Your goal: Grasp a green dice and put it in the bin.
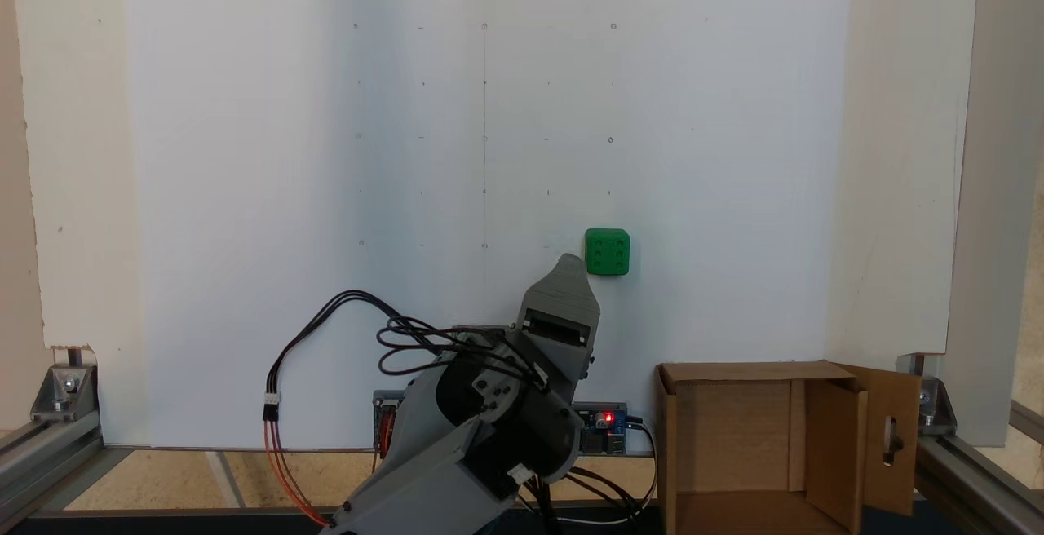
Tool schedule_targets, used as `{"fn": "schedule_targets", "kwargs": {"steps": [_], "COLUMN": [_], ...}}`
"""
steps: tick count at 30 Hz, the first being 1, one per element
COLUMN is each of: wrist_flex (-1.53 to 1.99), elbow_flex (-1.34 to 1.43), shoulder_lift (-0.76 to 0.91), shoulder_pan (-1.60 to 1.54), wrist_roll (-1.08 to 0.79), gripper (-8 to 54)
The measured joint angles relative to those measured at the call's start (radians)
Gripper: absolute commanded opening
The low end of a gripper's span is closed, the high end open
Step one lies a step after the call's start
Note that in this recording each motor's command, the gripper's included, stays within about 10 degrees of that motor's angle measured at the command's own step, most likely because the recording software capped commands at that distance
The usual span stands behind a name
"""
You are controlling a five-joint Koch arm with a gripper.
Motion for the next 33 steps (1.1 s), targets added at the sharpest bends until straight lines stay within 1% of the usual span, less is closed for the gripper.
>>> {"fn": "schedule_targets", "kwargs": {"steps": [5,8,17,26,33], "wrist_flex": [-0.005,-0.023,-0.097,-0.098,-0.098], "elbow_flex": [-0.061,-0.094,-0.094,-0.094,-0.094], "shoulder_lift": [-0.095,-0.146,-0.268,-0.279,-0.291], "shoulder_pan": [0.055,0.074,0.123,0.143,0.143], "wrist_roll": [-0.124,-0.161,-0.339,-0.345,-0.345], "gripper": [46.3,46.3,46.3,46.9,45.5]}}
